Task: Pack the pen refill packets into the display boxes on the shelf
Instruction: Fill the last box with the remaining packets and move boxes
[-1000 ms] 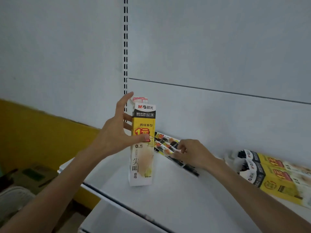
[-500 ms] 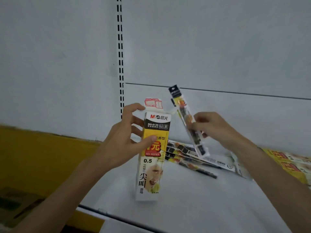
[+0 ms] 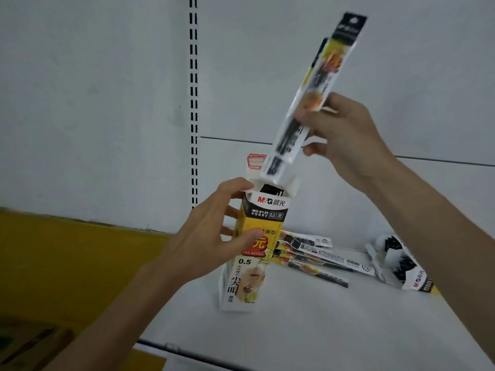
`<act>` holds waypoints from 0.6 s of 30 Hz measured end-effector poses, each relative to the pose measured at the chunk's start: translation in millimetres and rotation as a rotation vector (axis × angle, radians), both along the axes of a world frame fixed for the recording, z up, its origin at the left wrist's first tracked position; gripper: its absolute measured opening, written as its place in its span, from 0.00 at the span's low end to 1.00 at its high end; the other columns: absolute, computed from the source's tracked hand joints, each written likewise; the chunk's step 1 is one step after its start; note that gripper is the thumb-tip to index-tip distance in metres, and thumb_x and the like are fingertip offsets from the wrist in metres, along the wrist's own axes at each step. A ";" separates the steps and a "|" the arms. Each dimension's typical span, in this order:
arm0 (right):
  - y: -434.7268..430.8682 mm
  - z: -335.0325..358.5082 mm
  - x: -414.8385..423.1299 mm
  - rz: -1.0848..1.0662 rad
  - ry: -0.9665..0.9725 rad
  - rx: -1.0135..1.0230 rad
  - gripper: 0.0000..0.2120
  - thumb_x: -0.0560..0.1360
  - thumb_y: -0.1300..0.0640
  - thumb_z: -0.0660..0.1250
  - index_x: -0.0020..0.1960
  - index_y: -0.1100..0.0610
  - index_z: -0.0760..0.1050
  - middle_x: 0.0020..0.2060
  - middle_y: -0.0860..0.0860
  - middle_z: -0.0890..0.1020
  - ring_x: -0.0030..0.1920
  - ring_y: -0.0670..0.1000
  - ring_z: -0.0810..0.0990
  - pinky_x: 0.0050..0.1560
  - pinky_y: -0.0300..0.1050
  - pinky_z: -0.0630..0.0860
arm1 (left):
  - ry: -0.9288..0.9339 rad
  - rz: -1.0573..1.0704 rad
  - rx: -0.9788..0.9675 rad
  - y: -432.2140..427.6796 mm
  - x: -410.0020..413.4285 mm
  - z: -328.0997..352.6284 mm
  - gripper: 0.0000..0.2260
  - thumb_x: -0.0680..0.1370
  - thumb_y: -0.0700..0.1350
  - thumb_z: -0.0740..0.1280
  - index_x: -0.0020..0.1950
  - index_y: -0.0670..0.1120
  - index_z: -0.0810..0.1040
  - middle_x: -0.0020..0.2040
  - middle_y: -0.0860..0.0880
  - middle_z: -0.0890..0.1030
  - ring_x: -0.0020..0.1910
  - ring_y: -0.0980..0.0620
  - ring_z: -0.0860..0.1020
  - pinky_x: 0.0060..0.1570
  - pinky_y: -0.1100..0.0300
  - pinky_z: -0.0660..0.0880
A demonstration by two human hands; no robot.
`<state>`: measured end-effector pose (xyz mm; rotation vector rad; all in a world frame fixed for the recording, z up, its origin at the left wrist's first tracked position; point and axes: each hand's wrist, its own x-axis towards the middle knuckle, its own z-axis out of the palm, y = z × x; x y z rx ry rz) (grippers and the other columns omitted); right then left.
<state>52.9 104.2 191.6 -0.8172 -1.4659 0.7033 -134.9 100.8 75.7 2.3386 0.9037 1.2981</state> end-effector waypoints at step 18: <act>8.1 -31.2 -16.7 0.113 -0.541 -0.124 0.13 0.66 0.54 0.73 0.51 0.52 0.80 0.47 0.51 0.85 0.49 0.52 0.82 0.53 0.54 0.76 | -0.177 0.037 0.034 16.3 1.4 -15.5 0.30 0.66 0.54 0.69 0.53 0.77 0.53 0.53 0.65 0.69 0.51 0.62 0.75 0.36 0.70 0.76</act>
